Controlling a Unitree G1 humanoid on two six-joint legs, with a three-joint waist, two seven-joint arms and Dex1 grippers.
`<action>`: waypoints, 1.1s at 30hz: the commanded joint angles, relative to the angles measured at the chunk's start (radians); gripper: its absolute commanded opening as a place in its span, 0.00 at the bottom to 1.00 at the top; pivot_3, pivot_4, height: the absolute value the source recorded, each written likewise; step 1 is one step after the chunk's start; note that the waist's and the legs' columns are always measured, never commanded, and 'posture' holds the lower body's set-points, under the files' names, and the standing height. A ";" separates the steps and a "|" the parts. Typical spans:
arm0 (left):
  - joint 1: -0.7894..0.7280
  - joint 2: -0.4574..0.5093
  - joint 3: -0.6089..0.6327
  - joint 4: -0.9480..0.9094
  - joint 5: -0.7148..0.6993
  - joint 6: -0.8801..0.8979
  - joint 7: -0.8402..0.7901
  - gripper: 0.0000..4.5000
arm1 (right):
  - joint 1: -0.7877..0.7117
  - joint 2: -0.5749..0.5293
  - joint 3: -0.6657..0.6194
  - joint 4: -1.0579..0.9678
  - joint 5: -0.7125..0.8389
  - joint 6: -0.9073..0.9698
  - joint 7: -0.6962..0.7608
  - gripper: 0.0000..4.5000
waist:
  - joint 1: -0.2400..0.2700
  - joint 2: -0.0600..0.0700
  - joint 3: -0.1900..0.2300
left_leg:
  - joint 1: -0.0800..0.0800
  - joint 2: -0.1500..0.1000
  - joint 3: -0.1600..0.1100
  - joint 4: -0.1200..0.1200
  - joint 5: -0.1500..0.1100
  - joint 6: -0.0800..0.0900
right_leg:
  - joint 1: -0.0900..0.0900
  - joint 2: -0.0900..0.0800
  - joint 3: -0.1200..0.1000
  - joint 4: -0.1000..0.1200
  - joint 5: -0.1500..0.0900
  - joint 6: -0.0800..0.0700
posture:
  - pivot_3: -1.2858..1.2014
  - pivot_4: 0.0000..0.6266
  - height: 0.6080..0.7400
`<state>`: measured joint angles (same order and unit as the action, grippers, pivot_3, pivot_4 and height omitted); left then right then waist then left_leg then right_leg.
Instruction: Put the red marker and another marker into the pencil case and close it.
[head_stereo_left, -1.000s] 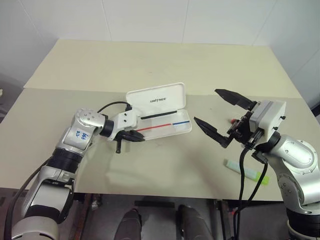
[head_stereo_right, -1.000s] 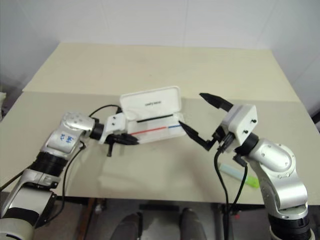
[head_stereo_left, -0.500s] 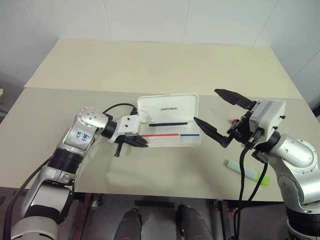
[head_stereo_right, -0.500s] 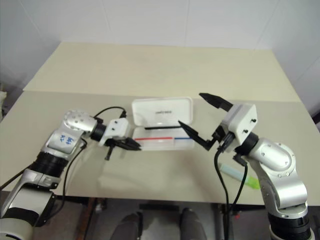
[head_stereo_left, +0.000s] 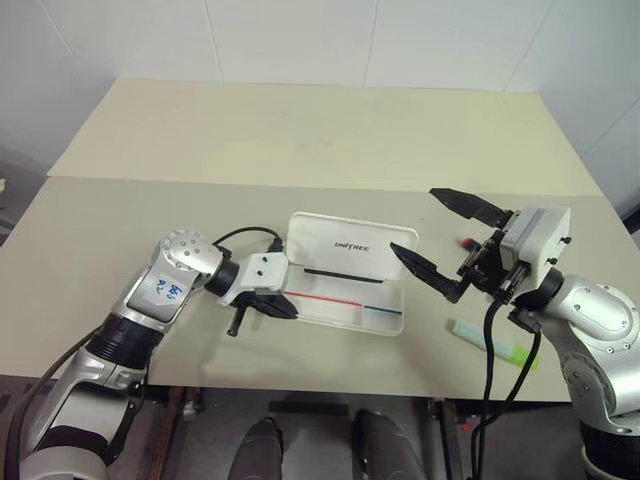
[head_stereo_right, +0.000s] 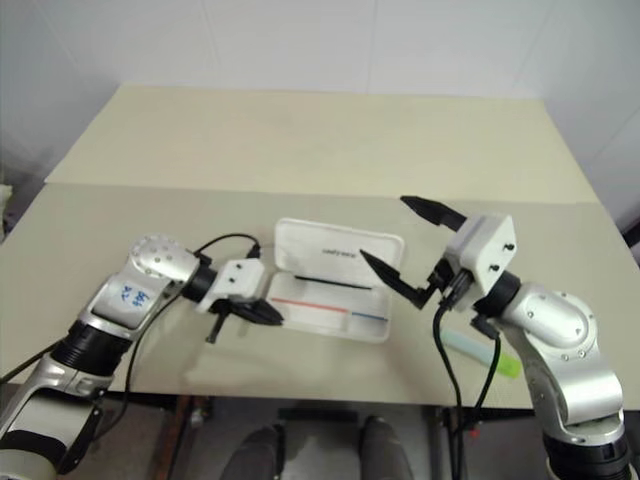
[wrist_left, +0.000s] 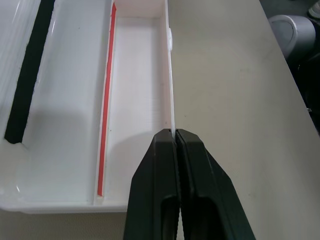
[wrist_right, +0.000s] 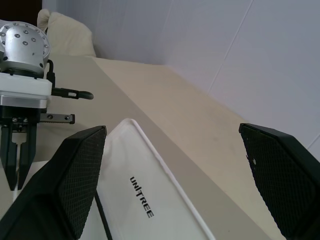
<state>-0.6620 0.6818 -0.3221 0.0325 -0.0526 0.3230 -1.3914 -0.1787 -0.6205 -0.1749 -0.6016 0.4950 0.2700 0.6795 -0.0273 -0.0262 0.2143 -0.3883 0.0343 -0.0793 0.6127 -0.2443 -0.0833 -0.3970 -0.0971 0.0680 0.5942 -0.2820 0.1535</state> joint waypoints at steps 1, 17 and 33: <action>0.006 -0.003 -0.013 -0.022 0.017 0.030 0.039 0.01 | 0.008 -0.021 -0.048 -0.054 0.024 0.004 -0.007 1.00 | 0.001 0.000 0.000 | 0.000 0.000 0.000 0.000 0.000 0.000 | 0.000 0.000 0.000 0.000 0.000 0.000 | 0.52 0.24 1.00; 0.012 -0.026 -0.020 -0.110 -0.039 0.156 0.060 0.15 | 0.007 -0.036 -0.052 -0.049 0.036 0.007 -0.002 1.00 | 0.001 0.000 0.000 | 0.000 0.000 0.000 0.001 0.001 0.000 | 0.000 0.000 0.000 0.000 -0.003 -0.006 | 0.52 0.24 1.00; -0.012 -0.041 0.135 -0.186 -0.207 0.247 0.146 0.59 | 0.032 -0.089 -0.106 -0.011 0.106 0.050 0.073 1.00 | 0.000 0.000 0.000 | 0.000 0.000 0.000 0.001 0.001 0.000 | 0.000 0.000 0.000 0.000 -0.002 -0.003 | 0.52 0.24 1.00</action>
<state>-0.6574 0.6341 -0.2338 -0.1059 -0.2079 0.5554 -1.2463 -0.1616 -0.6769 -0.2163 -0.5973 0.5571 0.3019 0.7267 -0.0273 -0.0263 0.2143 -0.3883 0.0342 -0.0793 0.6134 -0.2433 -0.0829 -0.3968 -0.0972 0.0681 0.5945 -0.2835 0.1502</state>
